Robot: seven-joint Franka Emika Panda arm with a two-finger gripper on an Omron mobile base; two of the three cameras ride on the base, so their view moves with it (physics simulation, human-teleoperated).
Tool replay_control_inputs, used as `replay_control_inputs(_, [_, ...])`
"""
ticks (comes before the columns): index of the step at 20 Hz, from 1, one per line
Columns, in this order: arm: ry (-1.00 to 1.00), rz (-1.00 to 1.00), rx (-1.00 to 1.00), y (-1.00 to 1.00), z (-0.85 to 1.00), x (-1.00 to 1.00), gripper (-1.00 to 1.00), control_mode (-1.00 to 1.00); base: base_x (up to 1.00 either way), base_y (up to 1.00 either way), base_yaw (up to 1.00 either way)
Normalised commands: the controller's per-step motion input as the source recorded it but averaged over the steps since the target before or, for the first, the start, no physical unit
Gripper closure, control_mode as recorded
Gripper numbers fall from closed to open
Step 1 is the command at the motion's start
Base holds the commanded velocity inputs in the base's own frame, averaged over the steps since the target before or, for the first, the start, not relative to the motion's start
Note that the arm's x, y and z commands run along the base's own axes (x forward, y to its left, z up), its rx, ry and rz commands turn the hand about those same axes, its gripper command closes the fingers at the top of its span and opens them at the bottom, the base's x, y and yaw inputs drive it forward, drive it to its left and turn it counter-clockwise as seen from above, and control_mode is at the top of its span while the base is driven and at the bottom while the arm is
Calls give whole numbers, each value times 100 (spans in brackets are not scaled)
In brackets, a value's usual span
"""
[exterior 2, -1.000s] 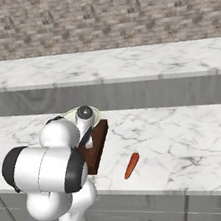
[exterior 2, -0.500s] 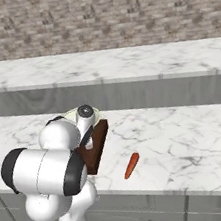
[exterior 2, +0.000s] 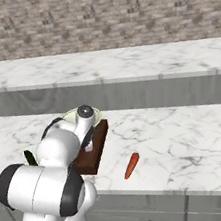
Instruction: Place the two vegetables and bowl onto the tray for setting up a vegetable dip station.
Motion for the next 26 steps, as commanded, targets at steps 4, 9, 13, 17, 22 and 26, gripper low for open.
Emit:
replay_control_inputs(4, [0,0,0,-6,17,-29,-100,-100,0,0,0])
replay_control_inputs(9, [0,0,0,-7,21,-31,-100,-100,0,0,0])
replay_control_inputs(13, [0,-3,0,-8,29,-30,-100,-100,0,0,0])
replay_control_inputs(17, [0,-15,0,-5,35,-29,-100,-100,0,0,0])
replay_control_inputs(22, [0,-33,0,-10,29,-35,-100,-100,0,0,0])
replay_control_inputs(26, [0,-42,0,-15,22,-37,-100,-100,0,0,0])
